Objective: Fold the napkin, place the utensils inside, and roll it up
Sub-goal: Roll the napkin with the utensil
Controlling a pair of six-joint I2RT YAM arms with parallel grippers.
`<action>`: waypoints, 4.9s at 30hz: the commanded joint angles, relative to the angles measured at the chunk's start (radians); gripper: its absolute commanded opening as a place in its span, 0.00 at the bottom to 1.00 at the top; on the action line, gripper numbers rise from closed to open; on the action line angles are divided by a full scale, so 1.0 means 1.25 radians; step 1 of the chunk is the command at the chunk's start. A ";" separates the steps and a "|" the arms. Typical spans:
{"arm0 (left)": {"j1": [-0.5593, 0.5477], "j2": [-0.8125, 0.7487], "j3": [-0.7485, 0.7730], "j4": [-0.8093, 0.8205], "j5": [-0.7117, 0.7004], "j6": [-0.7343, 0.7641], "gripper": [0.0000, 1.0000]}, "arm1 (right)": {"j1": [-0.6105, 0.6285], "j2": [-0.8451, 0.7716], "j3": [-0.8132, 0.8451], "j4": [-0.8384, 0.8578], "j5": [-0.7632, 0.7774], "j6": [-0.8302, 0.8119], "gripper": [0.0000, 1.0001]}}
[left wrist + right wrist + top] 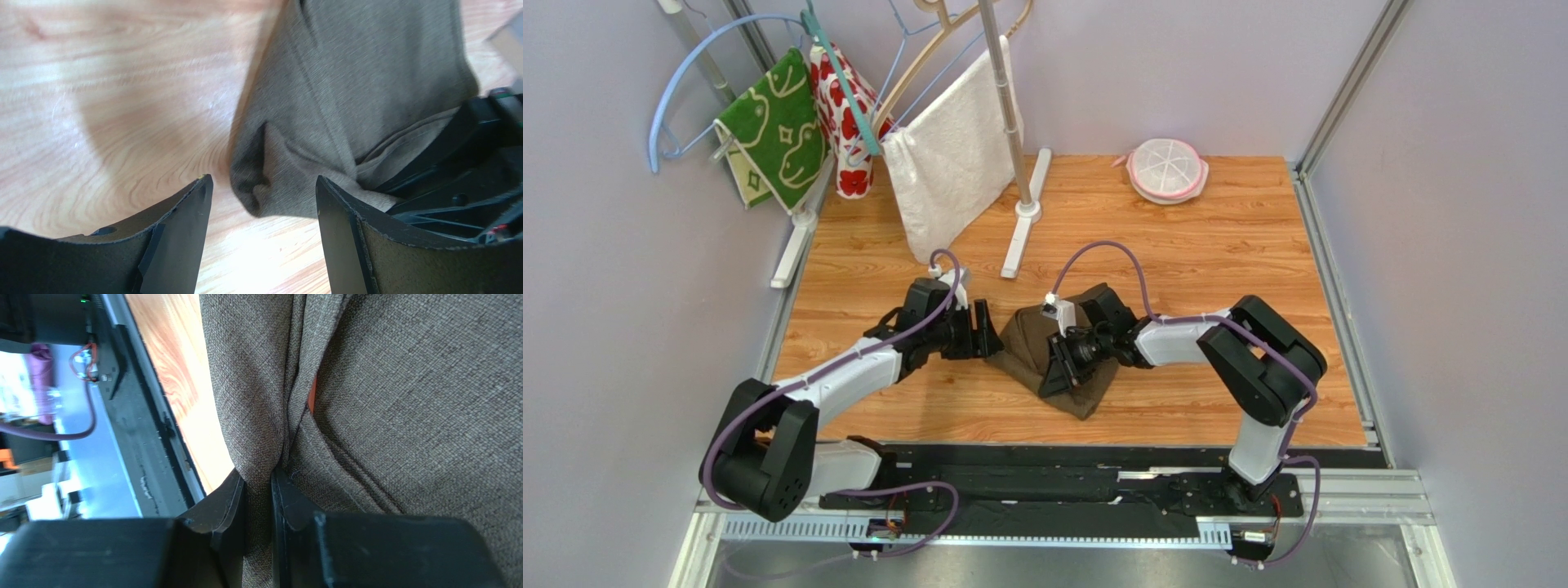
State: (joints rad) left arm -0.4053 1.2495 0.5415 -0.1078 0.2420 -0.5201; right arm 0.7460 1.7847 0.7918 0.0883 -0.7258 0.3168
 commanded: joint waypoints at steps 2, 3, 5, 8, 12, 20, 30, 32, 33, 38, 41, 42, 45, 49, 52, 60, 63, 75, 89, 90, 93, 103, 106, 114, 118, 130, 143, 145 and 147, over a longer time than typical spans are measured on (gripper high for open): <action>0.002 0.016 0.011 0.106 0.015 -0.007 0.71 | -0.008 0.058 -0.035 -0.024 -0.029 0.014 0.11; 0.002 0.026 0.013 0.106 0.016 -0.006 0.71 | -0.009 0.061 -0.036 -0.013 -0.032 0.019 0.11; 0.000 0.062 0.027 0.101 0.016 -0.007 0.71 | -0.014 0.063 -0.038 -0.007 -0.033 0.025 0.11; 0.002 0.107 0.048 0.089 0.010 -0.009 0.69 | -0.015 0.066 -0.035 -0.006 -0.033 0.023 0.11; 0.002 0.143 0.070 0.070 -0.003 -0.004 0.60 | -0.016 0.064 -0.032 -0.014 -0.034 0.015 0.11; 0.002 0.210 0.101 0.051 0.044 0.021 0.23 | -0.018 0.051 -0.025 -0.038 -0.020 0.003 0.13; 0.002 0.232 0.110 -0.003 0.047 0.058 0.00 | -0.016 -0.005 0.003 -0.110 0.016 -0.013 0.48; 0.002 0.243 0.124 -0.025 0.044 0.063 0.00 | -0.016 -0.069 0.011 -0.164 0.058 -0.030 0.52; 0.002 0.248 0.129 -0.032 0.042 0.071 0.00 | -0.016 -0.092 0.018 -0.188 0.078 -0.039 0.53; 0.002 0.270 0.155 -0.062 0.040 0.085 0.00 | -0.015 -0.268 0.045 -0.311 0.250 -0.077 0.55; 0.002 0.278 0.161 -0.067 0.036 0.085 0.00 | 0.017 -0.345 0.038 -0.354 0.376 -0.098 0.55; 0.002 0.279 0.162 -0.068 0.036 0.085 0.00 | 0.063 -0.390 0.035 -0.364 0.421 -0.112 0.56; 0.002 0.283 0.167 -0.073 0.036 0.086 0.00 | 0.171 -0.442 0.016 -0.379 0.572 -0.116 0.56; 0.002 0.284 0.173 -0.086 0.028 0.088 0.00 | 0.289 -0.453 0.004 -0.395 0.752 -0.092 0.56; 0.002 0.286 0.177 -0.088 0.028 0.088 0.00 | 0.359 -0.444 0.000 -0.402 0.822 -0.080 0.56; 0.000 0.291 0.187 -0.095 0.033 0.087 0.00 | 0.419 -0.365 -0.003 -0.413 0.860 -0.065 0.52; 0.002 0.295 0.188 -0.098 0.035 0.088 0.00 | 0.419 -0.348 -0.020 -0.401 0.867 -0.058 0.51; 0.002 0.301 0.190 -0.100 0.036 0.091 0.00 | 0.417 -0.274 -0.086 -0.300 0.886 -0.052 0.47; 0.002 0.272 0.206 -0.103 0.036 0.087 0.00 | 0.293 -0.301 -0.153 -0.238 0.661 -0.058 0.18; 0.002 0.263 0.211 -0.115 0.024 0.085 0.02 | 0.282 -0.305 -0.157 -0.235 0.612 -0.058 0.16; 0.002 0.223 0.225 -0.139 -0.008 0.077 0.23 | 0.237 -0.307 -0.173 -0.219 0.511 -0.041 0.15; 0.022 0.095 0.247 -0.178 -0.132 0.054 0.65 | 0.141 -0.247 -0.214 -0.143 0.345 0.020 0.13; 0.022 0.044 0.192 -0.118 -0.119 0.052 0.65 | 0.118 -0.220 -0.222 -0.111 0.307 0.040 0.12; 0.022 -0.024 0.064 0.030 -0.019 0.053 0.60 | 0.056 -0.165 -0.252 -0.019 0.206 0.074 0.11; 0.021 0.004 0.055 0.082 0.003 0.047 0.59 | 0.038 -0.145 -0.259 -0.001 0.188 0.080 0.11; 0.021 0.089 0.052 0.157 0.009 0.036 0.42 | 0.024 -0.132 -0.257 -0.008 0.195 0.082 0.11; 0.021 0.214 0.085 0.183 0.063 0.038 0.03 | 0.023 -0.147 -0.243 -0.036 0.208 0.086 0.21; 0.021 0.247 0.110 0.149 0.057 0.045 0.00 | 0.024 -0.160 -0.237 -0.051 0.212 0.086 0.27; 0.021 0.268 0.134 0.126 0.046 0.059 0.00 | 0.024 -0.189 -0.222 -0.092 0.216 0.080 0.39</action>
State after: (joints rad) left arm -0.3790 1.5311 0.6449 0.1043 0.3077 -0.4843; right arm 0.7715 1.5631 0.5251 0.1955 -0.5613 0.4610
